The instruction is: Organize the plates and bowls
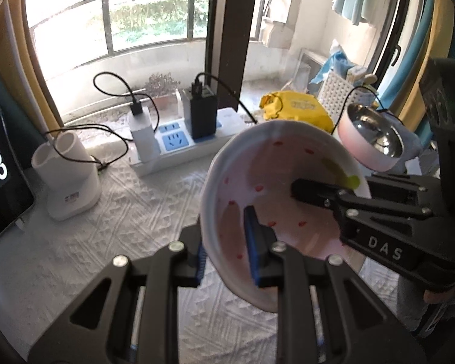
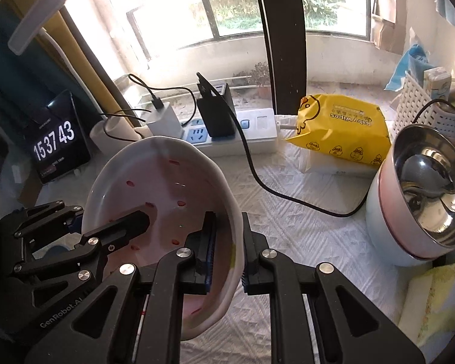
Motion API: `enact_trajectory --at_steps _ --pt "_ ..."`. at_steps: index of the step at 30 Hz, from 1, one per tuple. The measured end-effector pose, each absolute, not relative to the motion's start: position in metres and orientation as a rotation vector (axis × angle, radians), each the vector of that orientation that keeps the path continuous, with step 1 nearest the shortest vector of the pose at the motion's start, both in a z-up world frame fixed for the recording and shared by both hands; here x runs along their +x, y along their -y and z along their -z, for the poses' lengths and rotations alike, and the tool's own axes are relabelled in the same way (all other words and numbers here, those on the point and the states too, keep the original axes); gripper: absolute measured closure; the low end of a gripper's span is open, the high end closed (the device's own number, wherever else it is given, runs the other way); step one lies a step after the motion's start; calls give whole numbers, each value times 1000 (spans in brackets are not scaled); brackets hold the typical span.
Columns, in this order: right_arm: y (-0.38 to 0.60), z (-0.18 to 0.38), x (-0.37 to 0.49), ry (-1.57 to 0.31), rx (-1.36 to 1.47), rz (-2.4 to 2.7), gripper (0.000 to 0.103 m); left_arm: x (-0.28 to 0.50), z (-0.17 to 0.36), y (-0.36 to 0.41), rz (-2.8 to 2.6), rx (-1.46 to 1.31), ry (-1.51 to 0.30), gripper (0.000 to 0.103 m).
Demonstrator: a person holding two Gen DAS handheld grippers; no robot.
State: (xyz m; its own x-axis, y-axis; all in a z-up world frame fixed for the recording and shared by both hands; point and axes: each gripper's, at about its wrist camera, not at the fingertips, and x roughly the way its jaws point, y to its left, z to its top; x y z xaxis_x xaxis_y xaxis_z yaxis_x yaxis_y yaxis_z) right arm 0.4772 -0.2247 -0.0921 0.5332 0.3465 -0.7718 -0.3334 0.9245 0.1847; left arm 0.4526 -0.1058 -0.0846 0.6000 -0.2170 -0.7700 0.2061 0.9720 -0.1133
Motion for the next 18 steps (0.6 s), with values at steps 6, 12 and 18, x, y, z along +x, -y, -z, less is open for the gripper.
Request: enact_trajectory --at_steps 6,12,18 --pt "223 81 459 -907 18 -401 88 435 70 105 244 -21 -872 81" --pt "220 69 438 -890 14 -400 88 415 60 102 247 -30 -851 81" --pt "219 60 419 -872 7 -397 88 397 51 99 252 -35 -834 81"
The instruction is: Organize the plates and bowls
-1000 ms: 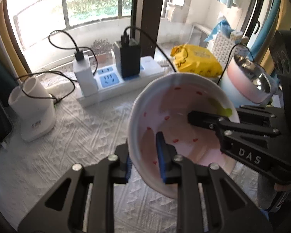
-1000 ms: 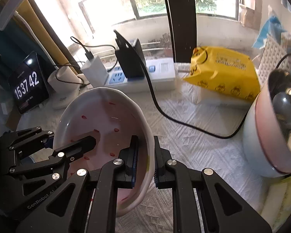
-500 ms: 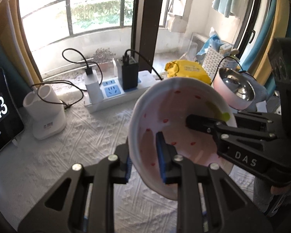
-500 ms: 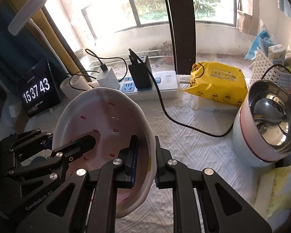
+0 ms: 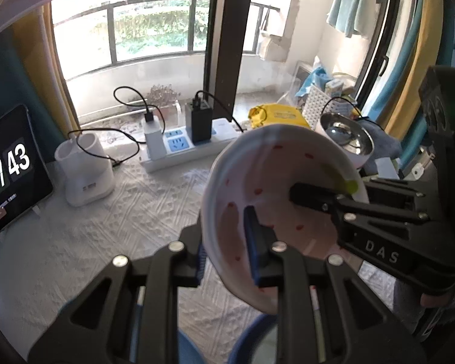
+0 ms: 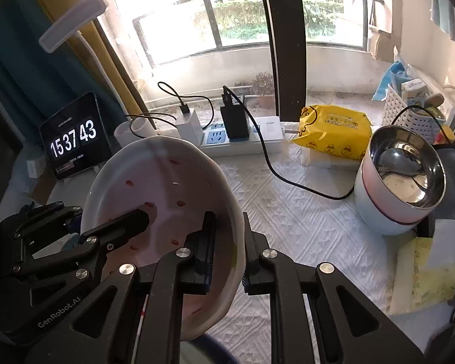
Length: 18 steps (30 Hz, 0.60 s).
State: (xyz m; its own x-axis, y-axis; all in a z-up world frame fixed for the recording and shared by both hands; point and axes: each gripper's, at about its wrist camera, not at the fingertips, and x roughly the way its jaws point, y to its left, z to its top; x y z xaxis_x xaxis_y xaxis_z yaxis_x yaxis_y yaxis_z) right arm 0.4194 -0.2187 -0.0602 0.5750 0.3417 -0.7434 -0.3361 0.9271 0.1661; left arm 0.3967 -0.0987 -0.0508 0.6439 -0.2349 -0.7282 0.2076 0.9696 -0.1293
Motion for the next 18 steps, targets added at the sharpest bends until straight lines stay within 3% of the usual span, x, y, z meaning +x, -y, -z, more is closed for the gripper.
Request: enact_trajectory --at_steps 18 --pt "221 53 370 -857 10 -371 87 351 41 100 280 -44 -810 81"
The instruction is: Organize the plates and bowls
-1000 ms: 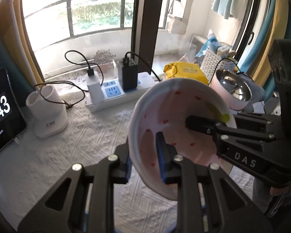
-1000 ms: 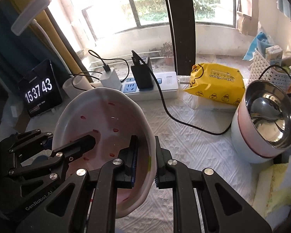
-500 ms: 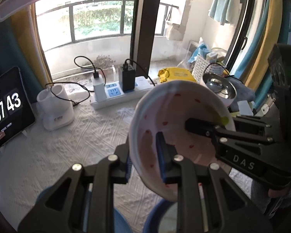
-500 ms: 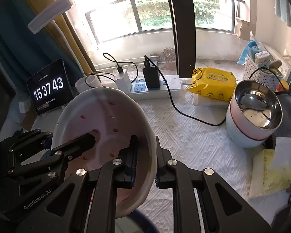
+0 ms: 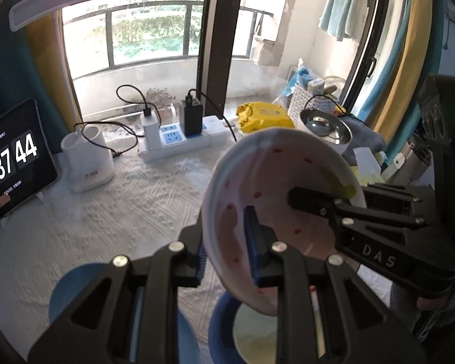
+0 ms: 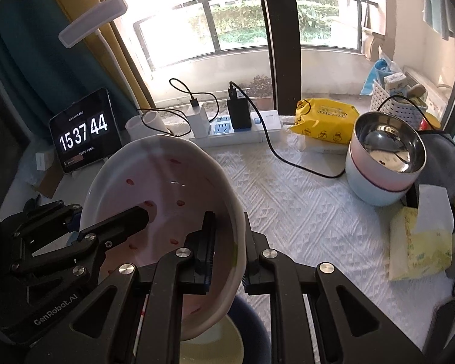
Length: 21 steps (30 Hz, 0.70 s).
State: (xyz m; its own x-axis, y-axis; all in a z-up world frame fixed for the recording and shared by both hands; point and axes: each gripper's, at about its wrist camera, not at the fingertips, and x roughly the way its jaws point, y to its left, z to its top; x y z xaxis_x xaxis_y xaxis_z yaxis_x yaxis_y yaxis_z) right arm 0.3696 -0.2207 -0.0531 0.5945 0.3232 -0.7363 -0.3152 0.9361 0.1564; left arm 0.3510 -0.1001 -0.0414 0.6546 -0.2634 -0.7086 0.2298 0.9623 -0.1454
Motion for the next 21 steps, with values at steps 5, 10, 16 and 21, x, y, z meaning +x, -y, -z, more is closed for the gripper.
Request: enact_trajectory --at_steps 5,10,16,21 --pt "222 53 358 -854 10 -368 87 340 42 102 290 -42 -808 81" --pt "225 56 348 -857 12 -363 87 330 44 105 299 -43 -813 81" --pt "227 62 338 -868 14 -358 87 322 50 106 305 -48 -822 81" --pt "228 69 329 -884 24 -357 87 315 55 107 308 -48 -833 81"
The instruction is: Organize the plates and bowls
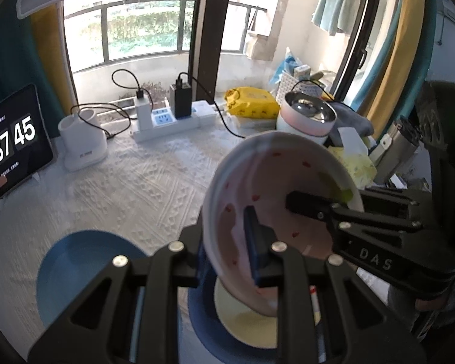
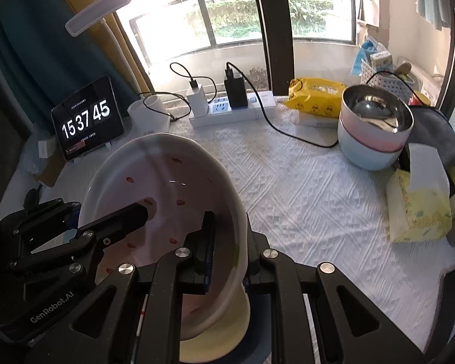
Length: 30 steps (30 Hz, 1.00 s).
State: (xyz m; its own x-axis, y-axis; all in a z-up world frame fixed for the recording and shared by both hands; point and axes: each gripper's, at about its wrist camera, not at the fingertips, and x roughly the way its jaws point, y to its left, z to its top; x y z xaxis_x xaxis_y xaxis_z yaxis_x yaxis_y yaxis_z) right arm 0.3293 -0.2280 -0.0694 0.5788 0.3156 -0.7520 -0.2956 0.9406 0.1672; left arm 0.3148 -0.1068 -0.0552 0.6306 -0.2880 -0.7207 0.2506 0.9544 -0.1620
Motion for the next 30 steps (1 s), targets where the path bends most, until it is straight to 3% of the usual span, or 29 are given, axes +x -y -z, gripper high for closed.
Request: enact_trajectory --at_steps 30 --pt "233 110 290 -997 80 -337 86 273 92 120 308 27 -871 81"
